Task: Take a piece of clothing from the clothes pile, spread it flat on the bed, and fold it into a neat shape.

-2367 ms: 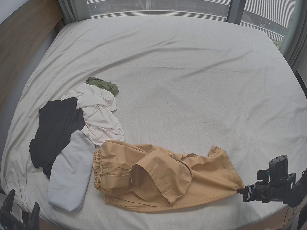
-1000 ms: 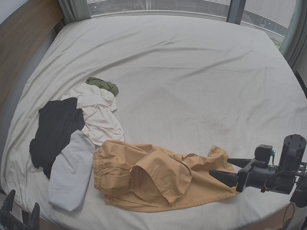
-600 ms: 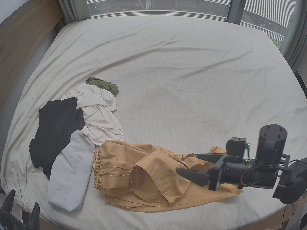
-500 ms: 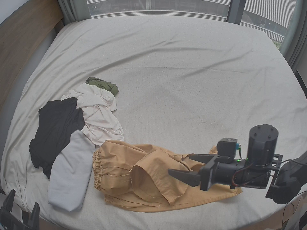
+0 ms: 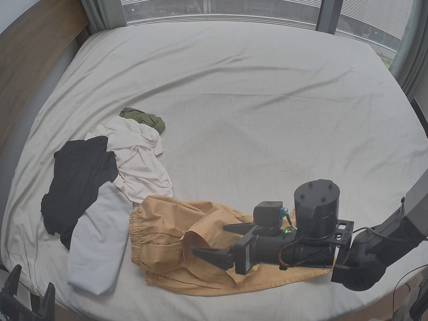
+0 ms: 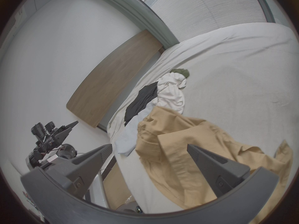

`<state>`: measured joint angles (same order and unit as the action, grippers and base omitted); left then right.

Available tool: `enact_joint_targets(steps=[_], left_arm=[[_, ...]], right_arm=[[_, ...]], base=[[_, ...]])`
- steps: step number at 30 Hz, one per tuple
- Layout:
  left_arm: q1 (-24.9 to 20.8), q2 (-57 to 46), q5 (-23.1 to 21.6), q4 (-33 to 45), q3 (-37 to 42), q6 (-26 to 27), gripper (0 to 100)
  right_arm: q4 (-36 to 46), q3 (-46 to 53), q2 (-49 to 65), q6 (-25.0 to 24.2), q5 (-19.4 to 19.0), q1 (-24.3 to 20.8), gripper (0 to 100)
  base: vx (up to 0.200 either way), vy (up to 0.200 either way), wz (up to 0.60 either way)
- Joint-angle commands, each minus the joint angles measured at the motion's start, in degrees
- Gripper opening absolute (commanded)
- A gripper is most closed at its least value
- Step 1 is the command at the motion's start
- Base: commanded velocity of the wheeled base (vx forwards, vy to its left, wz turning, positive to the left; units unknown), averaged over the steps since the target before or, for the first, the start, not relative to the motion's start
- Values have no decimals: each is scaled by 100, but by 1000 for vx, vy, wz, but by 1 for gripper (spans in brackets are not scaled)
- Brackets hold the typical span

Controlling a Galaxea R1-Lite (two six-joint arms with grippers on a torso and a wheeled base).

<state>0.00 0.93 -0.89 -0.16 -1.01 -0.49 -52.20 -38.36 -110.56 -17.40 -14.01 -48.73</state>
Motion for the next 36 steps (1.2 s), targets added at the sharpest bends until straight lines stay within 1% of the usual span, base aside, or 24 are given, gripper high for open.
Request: enact_joint_targets(steps=[1, 7, 10, 12, 21, 26, 32, 36], left_arm=[[0, -93, 1, -2, 101, -4, 100], [0, -93, 1, -2, 101, -4, 100], [0, -93, 1, -2, 101, -4, 100], [0, -93, 1, -2, 101, -4, 100], [0, -93, 1, -2, 101, -4, 100], [0, -93, 1, -2, 101, -13, 100], [0, -93, 1, -2, 101, -13, 100], [0, -93, 1, -2, 101, -13, 100]], right_arm=[[-1, -31, -194, -18, -49, -164, 100], [-1, -31, -379, -18, -67, -331, 100], [-9, -75, -502, -27, -173, -401, 100], [-1, -119, -599, -36, -252, -418, 100], [-18, -409, -1029, -27, -269, -339, 100], [-18, -576, -1117, -36, -252, -207, 100], [-9, -769, -1196, -62, -164, 214, 100], [-9, -778, -1205, -62, -111, 346, 100]], base=[[0, 0, 0], [0, 0, 0], [0, 0, 0], [0, 0, 0], [0, 0, 0], [0, 0, 0], [0, 0, 0], [0, 0, 0]])
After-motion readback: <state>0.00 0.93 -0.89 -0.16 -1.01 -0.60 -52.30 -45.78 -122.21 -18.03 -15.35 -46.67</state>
